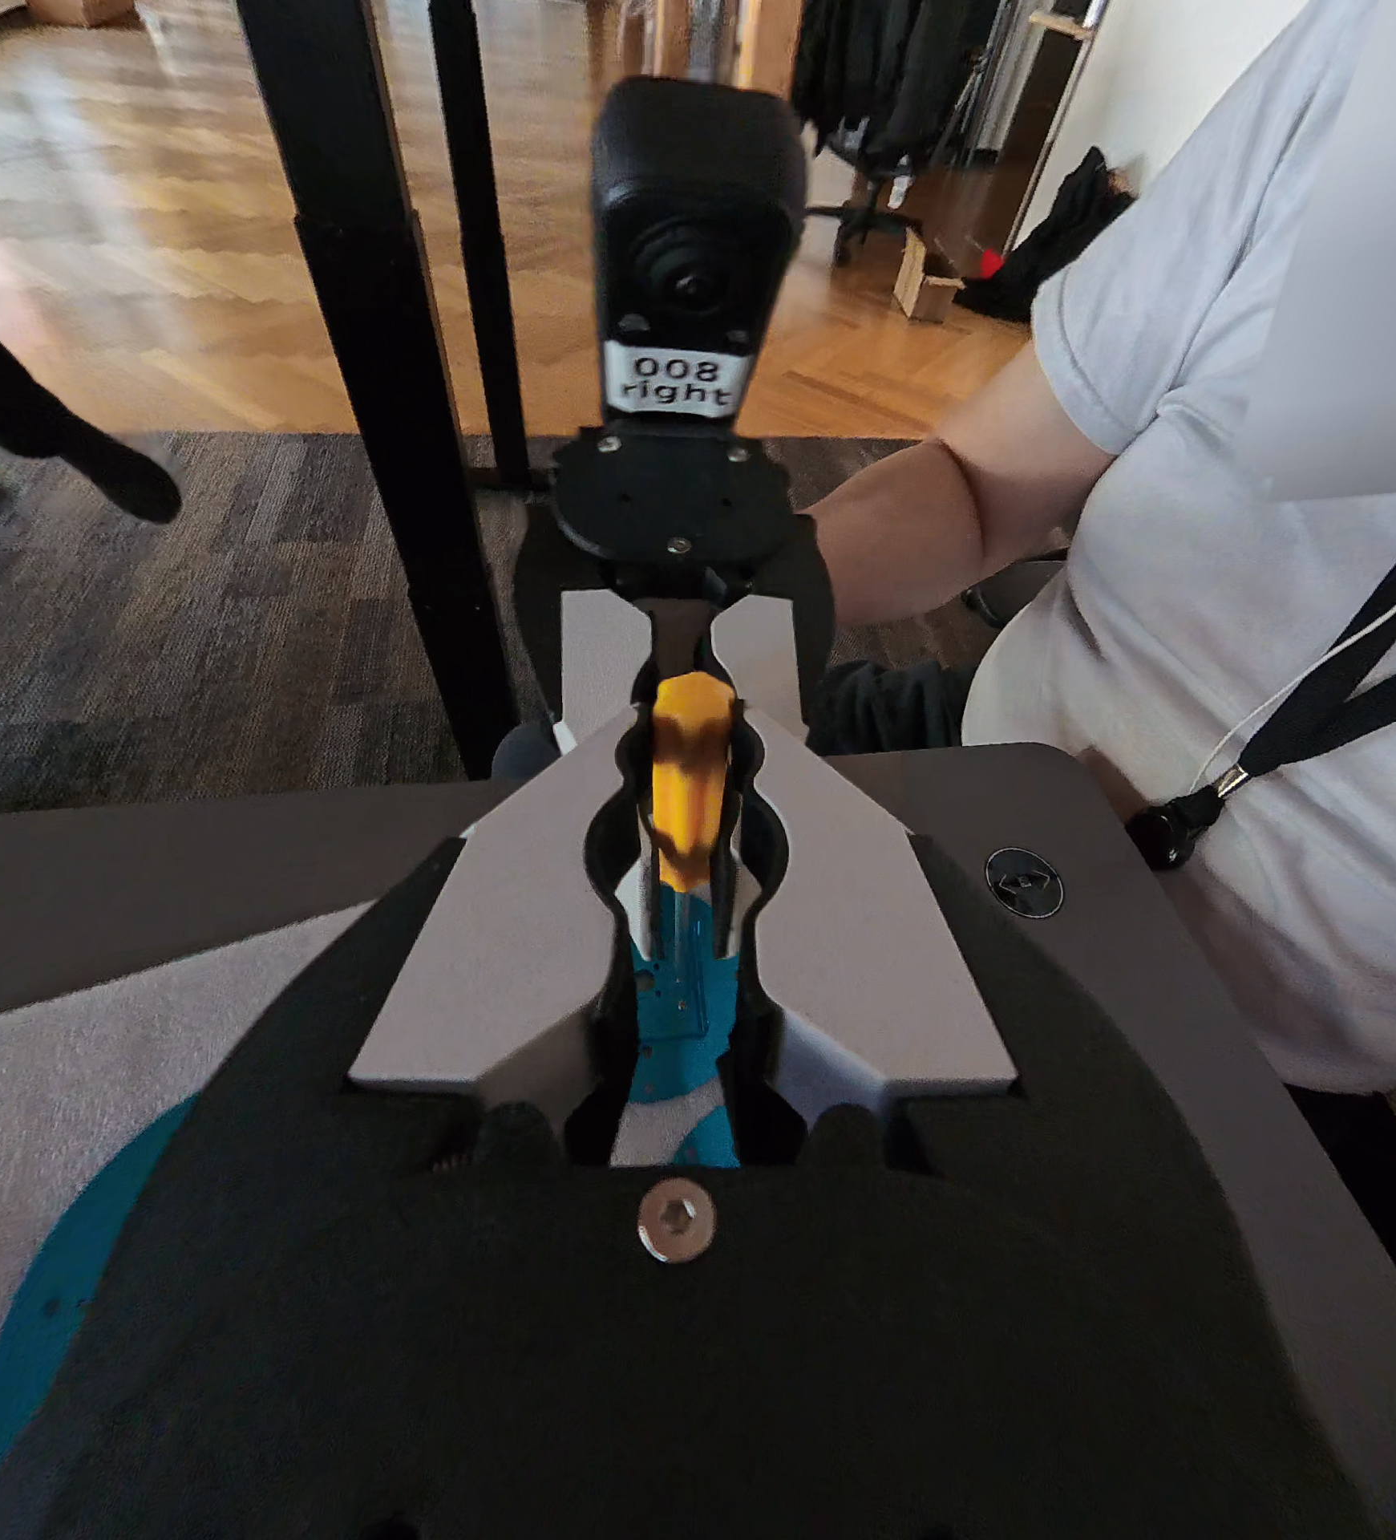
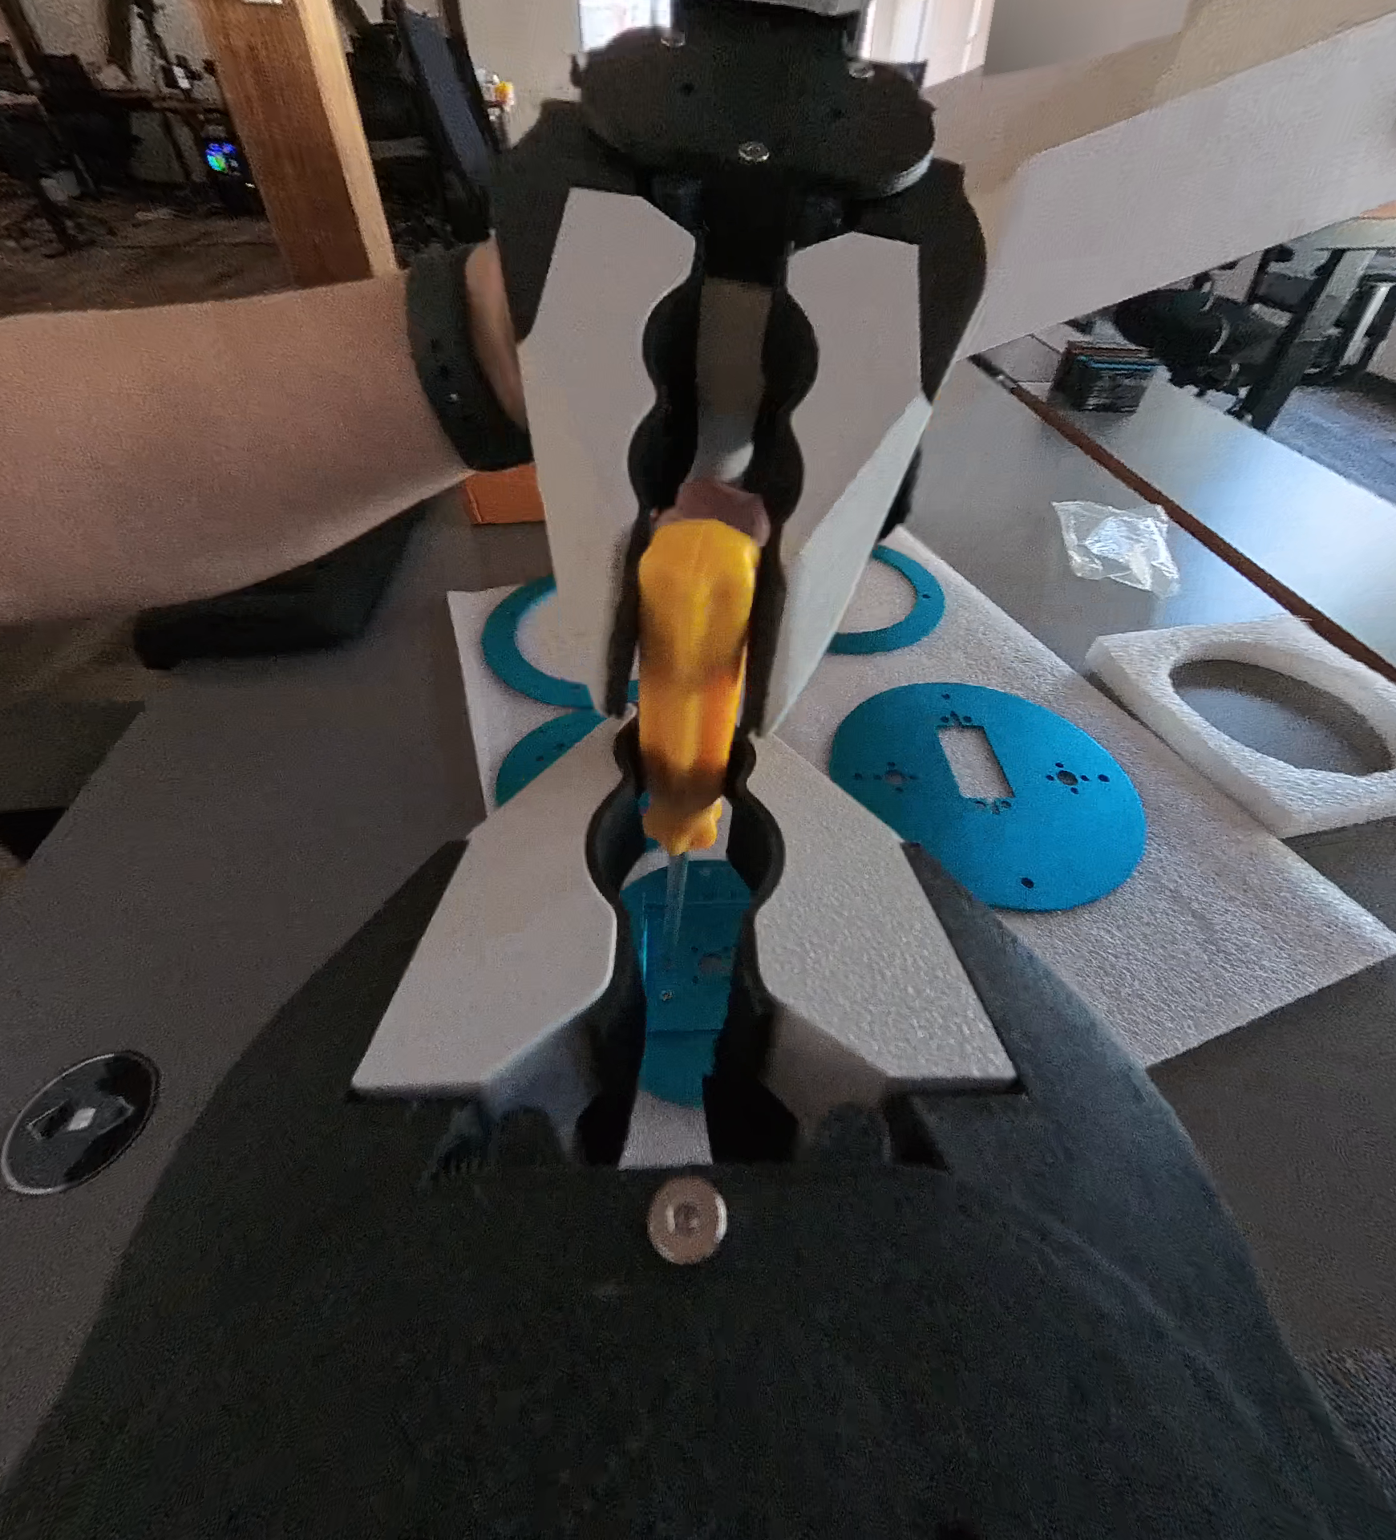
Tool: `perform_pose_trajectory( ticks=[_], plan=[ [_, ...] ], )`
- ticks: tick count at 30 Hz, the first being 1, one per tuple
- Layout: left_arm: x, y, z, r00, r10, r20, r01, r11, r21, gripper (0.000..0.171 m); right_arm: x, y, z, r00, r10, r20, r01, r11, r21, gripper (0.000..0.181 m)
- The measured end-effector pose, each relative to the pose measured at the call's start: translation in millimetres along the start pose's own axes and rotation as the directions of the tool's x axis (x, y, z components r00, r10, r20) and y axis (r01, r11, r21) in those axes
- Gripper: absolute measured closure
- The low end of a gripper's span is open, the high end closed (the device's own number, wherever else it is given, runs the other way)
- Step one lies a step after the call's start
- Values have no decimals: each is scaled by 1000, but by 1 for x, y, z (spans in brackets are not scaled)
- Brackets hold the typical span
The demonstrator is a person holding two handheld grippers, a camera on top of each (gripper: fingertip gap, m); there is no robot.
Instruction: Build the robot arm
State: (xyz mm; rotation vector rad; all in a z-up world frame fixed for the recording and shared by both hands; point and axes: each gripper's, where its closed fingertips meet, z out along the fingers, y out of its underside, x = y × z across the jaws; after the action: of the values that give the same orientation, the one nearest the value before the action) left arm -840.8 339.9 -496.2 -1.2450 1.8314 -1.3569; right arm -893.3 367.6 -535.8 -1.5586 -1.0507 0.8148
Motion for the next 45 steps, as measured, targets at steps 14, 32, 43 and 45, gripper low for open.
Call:
perform_pose_trajectory(
  ticks=[14,32,43,45],
  plan=[
    [1,-3,-2,977,80,198,-54,990,-132,155,3,0,2,991,50,-125,-50,999,-2,166],
    [-11,73,-19,955,-15,297,90,967,-240,116,4,2,0,996,33,-85,-33,999,1,172],
    [-21,124,16,948,-17,318,152,902,-404,123,2,2,4,999,26,-47,-28,999,-45,172],
    [-20,124,16,949,-8,316,142,904,-402,123,1,-1,5,999,26,-41,-28,999,-44,172]
  ],
)
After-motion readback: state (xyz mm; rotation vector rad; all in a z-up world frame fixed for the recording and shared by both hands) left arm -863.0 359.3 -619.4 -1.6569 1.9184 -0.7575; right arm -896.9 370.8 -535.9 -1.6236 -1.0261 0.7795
